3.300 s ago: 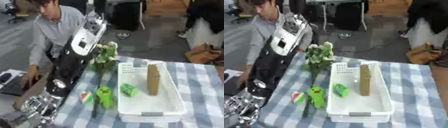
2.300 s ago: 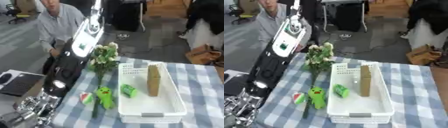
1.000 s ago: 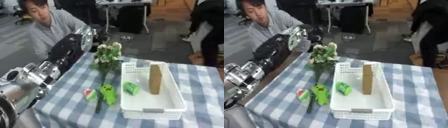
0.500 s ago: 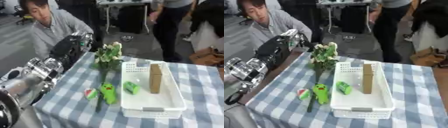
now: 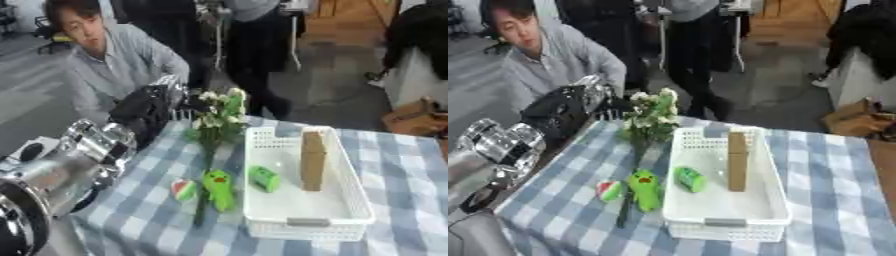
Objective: Pick up objects on the table and place them in the box.
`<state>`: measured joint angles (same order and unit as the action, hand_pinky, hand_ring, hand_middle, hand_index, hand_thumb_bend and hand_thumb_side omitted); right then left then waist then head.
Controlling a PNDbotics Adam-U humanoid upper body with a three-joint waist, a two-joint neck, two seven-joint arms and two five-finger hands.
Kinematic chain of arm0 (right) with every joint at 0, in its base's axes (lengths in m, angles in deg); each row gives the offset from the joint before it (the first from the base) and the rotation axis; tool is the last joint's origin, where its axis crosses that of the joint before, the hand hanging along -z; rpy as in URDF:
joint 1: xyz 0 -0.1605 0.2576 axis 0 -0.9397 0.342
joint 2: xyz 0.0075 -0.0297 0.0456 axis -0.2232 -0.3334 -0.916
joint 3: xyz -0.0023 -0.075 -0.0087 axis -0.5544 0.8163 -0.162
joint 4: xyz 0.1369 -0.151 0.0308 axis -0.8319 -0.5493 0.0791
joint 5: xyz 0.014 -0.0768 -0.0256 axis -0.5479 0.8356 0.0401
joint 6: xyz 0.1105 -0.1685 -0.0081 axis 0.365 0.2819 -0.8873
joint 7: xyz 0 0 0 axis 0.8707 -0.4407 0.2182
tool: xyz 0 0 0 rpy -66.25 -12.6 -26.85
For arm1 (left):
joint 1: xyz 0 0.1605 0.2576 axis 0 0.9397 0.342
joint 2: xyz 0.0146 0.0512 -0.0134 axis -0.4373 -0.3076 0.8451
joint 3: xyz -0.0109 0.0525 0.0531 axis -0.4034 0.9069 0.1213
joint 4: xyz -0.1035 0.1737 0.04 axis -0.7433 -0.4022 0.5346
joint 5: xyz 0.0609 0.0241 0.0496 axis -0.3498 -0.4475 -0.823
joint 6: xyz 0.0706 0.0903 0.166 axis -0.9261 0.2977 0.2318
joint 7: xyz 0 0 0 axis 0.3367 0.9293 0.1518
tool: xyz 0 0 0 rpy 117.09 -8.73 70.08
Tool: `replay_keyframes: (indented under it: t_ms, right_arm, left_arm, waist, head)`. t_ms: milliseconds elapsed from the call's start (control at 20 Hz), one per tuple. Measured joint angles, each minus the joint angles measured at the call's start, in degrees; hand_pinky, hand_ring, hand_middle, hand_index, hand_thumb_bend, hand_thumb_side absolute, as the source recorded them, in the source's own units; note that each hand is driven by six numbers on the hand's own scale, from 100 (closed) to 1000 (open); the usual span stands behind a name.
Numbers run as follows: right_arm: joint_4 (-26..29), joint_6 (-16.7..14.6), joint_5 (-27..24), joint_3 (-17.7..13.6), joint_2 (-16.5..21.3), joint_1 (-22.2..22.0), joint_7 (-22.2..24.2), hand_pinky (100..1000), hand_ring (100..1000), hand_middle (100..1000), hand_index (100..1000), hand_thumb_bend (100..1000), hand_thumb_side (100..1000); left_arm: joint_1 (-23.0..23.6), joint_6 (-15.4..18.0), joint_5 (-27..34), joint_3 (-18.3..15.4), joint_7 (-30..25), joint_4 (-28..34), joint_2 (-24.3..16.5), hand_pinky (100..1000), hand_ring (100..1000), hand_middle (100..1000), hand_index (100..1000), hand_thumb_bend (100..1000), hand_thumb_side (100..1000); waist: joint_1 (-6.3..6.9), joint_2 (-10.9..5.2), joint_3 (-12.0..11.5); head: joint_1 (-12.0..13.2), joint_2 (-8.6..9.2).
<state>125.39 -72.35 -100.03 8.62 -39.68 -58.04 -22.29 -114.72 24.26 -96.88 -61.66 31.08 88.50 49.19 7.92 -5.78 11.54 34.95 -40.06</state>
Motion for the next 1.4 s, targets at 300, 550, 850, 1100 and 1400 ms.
replay_keyframes:
  t_ms: [300,550,850,1100,1400]
  right_arm:
    - [0.0,0.2,0.0,0.0,0.0,0.0,0.2,782,758,656,672,100,261]
    - [0.0,0.3,0.1,0.2,0.0,0.0,0.2,782,757,656,672,100,262]
    - [0.0,0.6,0.1,0.2,0.0,0.1,0.5,782,757,655,672,100,262]
    - [0.0,0.8,0.1,0.4,0.0,0.6,0.7,782,757,655,672,100,262]
    - [0.0,1.0,0.4,0.5,-0.1,0.9,1.2,783,757,655,673,100,262]
  left_arm:
    - [-0.1,-0.8,4.6,-0.5,3.9,-3.5,2.0,1000,1000,1000,1000,606,970]
    - [-0.1,-1.0,6.1,-0.4,4.8,-6.5,3.6,1000,1000,1000,1000,613,976]
    - [-0.1,-0.8,7.0,-0.7,6.3,-9.0,4.2,1000,1000,1000,1000,631,995]
    - [0.0,-1.1,7.5,-0.8,7.2,-10.4,4.8,1000,1000,1000,1000,693,1000]
    - [-0.1,-3.8,5.9,-0.9,12.2,-10.3,4.9,1000,1000,1000,1000,622,1000]
  waist:
    - [0.38,0.0,-0.2]
    - [0.46,0.0,0.1]
    - [0.85,0.0,0.4]
    - [1.1,0.06,1.0]
    - [1.19,1.0,1.5]
  head:
    - [-0.5,0.0]
    - [-0.4,-0.14]
    - [0.1,-0.71]
    - [0.6,-0.87]
    - [1.1,-0.49]
